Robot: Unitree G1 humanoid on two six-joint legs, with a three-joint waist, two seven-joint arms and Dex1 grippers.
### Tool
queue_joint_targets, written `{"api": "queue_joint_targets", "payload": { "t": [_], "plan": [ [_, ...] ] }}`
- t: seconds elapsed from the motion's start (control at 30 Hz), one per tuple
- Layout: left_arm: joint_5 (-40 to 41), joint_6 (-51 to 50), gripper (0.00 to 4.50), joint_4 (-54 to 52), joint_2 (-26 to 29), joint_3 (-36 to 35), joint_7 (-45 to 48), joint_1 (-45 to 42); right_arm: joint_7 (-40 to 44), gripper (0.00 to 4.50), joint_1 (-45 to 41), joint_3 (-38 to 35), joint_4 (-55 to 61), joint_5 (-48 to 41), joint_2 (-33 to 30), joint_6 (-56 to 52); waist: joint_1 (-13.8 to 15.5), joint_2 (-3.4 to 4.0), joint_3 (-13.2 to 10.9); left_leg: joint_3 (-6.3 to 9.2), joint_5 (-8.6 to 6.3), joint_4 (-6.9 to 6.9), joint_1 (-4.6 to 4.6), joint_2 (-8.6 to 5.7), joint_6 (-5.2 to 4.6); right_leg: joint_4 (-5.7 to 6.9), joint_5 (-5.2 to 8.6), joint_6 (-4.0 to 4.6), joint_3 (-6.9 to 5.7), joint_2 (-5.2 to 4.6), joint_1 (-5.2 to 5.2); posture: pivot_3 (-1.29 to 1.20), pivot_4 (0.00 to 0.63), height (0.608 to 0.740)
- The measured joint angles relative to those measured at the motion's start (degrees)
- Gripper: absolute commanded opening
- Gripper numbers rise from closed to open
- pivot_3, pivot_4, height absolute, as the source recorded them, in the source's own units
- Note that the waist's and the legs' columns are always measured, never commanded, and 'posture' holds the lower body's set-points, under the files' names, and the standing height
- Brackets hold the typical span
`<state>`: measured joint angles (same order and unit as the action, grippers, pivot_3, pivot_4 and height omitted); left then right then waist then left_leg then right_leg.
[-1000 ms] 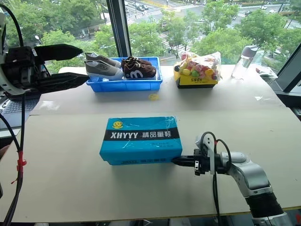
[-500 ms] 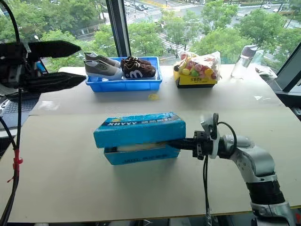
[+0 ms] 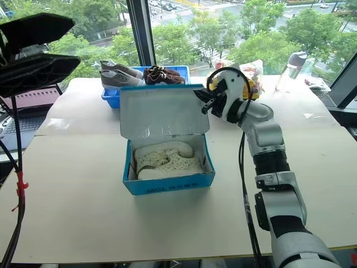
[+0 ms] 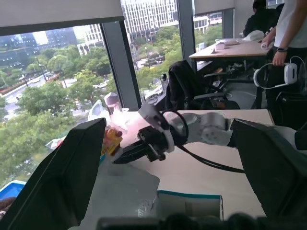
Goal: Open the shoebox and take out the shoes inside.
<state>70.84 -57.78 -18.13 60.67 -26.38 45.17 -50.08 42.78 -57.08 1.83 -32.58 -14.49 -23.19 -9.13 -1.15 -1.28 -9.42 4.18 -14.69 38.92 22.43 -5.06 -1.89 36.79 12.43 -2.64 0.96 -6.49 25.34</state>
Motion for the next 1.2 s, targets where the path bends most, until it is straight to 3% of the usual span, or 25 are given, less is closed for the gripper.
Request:
{"api": "queue_joint_targets", "payload": {
  "t": [0.1, 0.13, 0.17, 0.37, 0.53, 0.77, 1.0, 1.2],
  "plan": [
    [-0.4, 0.1, 4.48, -1.3, 1.4, -0.2, 0.1, 3.6, 8.4, 0.00, 2.0, 0.2, 4.7, -3.1, -1.0, -2.8, -0.4, 0.01, 0.0, 0.00, -0.04, -0.02, 0.03, 0.01, -0.07, -0.04, 0.00, 0.00, 0.00, 0.02, 0.01, 0.00, 0.150, 0.740],
    [-1.3, 0.2, 4.50, -1.8, 2.3, -0.3, 0.7, 5.4, 11.3, 0.55, 2.6, 0.6, 7.4, -4.4, -2.0, -5.1, -0.5, 0.01, 0.0, 0.00, -0.05, -0.03, 0.03, 0.02, -0.08, -0.04, 0.00, 0.00, -0.01, 0.02, 0.03, 0.00, 0.150, 0.740],
    [-2.7, 0.7, 4.50, -2.3, 3.1, -0.5, 1.6, 7.7, 13.6, 0.71, 3.1, 1.4, 10.2, -5.2, -3.4, -7.7, -0.6, 0.01, 0.0, 0.00, -0.05, -0.04, 0.03, 0.02, -0.09, -0.06, 0.00, -0.01, -0.01, 0.02, 0.02, 0.00, 0.150, 0.740],
    [-19.7, 10.5, 4.50, -2.5, 7.7, 3.5, 11.6, 26.3, 27.0, 2.81, 9.9, 9.3, 30.2, -9.5, -11.9, -21.9, -1.2, 0.04, 0.0, -0.01, -0.24, -0.06, -0.07, 0.06, -0.40, -0.14, 0.01, 0.00, -0.01, 0.04, -0.02, 0.00, 0.150, 0.740],
    [-23.3, 14.0, 4.50, -2.4, 8.6, 3.6, 17.0, 29.5, 30.3, 4.46, 13.6, 14.9, 33.0, -9.1, -11.9, -25.5, -1.0, 0.05, 0.0, 0.00, -0.31, -0.02, -0.12, 0.05, -0.51, -0.15, 0.02, 0.02, -0.01, 0.00, -0.03, 0.00, 0.150, 0.740],
    [-21.2, 13.7, 4.50, -4.3, 8.6, 1.8, 18.0, 30.0, 29.6, 4.46, 12.7, 12.8, 28.1, -13.0, -6.6, -31.5, -1.0, 0.05, 0.0, 0.00, -0.28, 0.00, -0.15, 0.07, -0.46, -0.08, 0.01, 0.03, -0.01, 0.02, -0.02, 0.00, 0.150, 0.740],
    [-20.9, 12.7, 4.50, -6.4, 8.4, -0.5, 16.8, 32.1, 29.8, 4.46, 7.0, 7.8, 21.0, -16.1, -6.4, -36.8, -1.0, 0.05, 0.0, 0.00, -0.28, -0.02, -0.14, 0.06, -0.46, -0.09, 0.01, 0.04, -0.01, 0.02, -0.01, 0.00, 0.150, 0.740],
    [-20.0, 12.4, 4.50, -8.3, 7.0, -2.3, 15.4, 34.4, 33.2, 4.46, 6.3, 10.9, 15.4, -13.2, -7.2, -36.2, -1.0, 0.05, 0.0, 0.00, -0.28, 0.00, -0.14, 0.05, -0.47, -0.09, 0.01, 0.04, -0.01, 0.00, -0.02, 0.00, 0.150, 0.740]
  ]
}}
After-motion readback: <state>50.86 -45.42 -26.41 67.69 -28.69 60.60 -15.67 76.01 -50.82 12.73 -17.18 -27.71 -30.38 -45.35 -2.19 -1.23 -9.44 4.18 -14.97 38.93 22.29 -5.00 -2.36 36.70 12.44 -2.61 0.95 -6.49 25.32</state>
